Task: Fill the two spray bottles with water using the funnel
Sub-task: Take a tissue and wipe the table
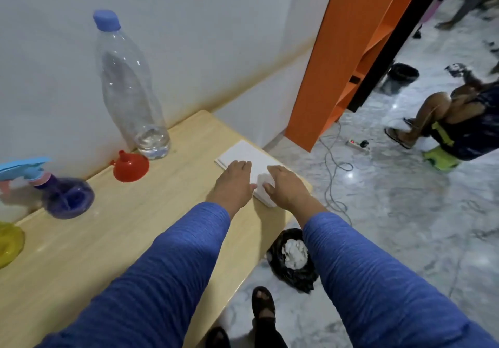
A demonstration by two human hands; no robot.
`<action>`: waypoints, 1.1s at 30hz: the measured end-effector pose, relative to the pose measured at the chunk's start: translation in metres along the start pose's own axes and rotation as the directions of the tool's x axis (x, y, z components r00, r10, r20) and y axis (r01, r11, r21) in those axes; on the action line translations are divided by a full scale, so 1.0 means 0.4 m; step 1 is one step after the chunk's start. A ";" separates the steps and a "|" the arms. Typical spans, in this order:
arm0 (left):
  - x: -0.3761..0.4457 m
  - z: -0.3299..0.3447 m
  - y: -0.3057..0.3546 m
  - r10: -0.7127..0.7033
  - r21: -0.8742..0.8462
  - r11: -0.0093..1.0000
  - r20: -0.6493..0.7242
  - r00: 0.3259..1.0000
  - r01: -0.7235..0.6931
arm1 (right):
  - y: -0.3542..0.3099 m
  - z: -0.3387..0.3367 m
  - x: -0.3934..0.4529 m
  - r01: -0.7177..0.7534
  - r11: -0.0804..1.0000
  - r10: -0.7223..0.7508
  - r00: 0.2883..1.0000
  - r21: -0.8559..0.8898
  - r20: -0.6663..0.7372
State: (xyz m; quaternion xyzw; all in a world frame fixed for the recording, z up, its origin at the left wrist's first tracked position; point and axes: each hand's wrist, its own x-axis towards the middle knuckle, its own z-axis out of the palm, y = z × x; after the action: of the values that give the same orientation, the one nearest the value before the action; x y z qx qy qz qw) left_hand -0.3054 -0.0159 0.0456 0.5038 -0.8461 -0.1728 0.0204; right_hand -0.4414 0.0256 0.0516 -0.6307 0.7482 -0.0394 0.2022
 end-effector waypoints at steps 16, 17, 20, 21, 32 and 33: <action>0.033 0.157 -0.022 -0.006 -0.180 0.984 -0.037 0.999 -0.001 | 0.111 0.138 -0.026 0.024 0.953 0.015 0.992 0.301 -0.126; 0.035 0.158 -0.022 -0.011 -0.178 0.984 -0.045 0.999 0.003 | 0.113 0.137 -0.026 0.019 0.947 0.026 0.990 0.321 -0.137; 0.043 0.162 -0.023 -0.022 -0.183 0.983 -0.070 0.997 0.009 | 0.116 0.136 -0.021 0.022 0.932 0.047 0.983 0.363 -0.179; 0.045 0.162 -0.023 -0.029 -0.183 0.983 -0.078 0.997 0.014 | 0.116 0.134 -0.020 0.020 0.928 0.054 0.981 0.372 -0.187; 0.061 0.133 -0.035 -0.101 -0.292 0.956 -0.213 0.972 0.035 | 0.115 0.091 -0.005 0.005 0.750 0.194 0.954 0.661 -0.228; 0.061 0.123 -0.037 -0.123 -0.321 0.946 -0.238 0.964 0.042 | 0.113 0.076 -0.002 0.016 0.742 0.199 0.949 0.670 -0.243</action>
State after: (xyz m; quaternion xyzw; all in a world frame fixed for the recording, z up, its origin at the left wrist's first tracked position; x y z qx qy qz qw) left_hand -0.3152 -0.0298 -0.0086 0.5473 -0.7764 -0.2394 0.2011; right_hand -0.4726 0.0416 0.0099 -0.4659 0.7367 -0.3878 0.2996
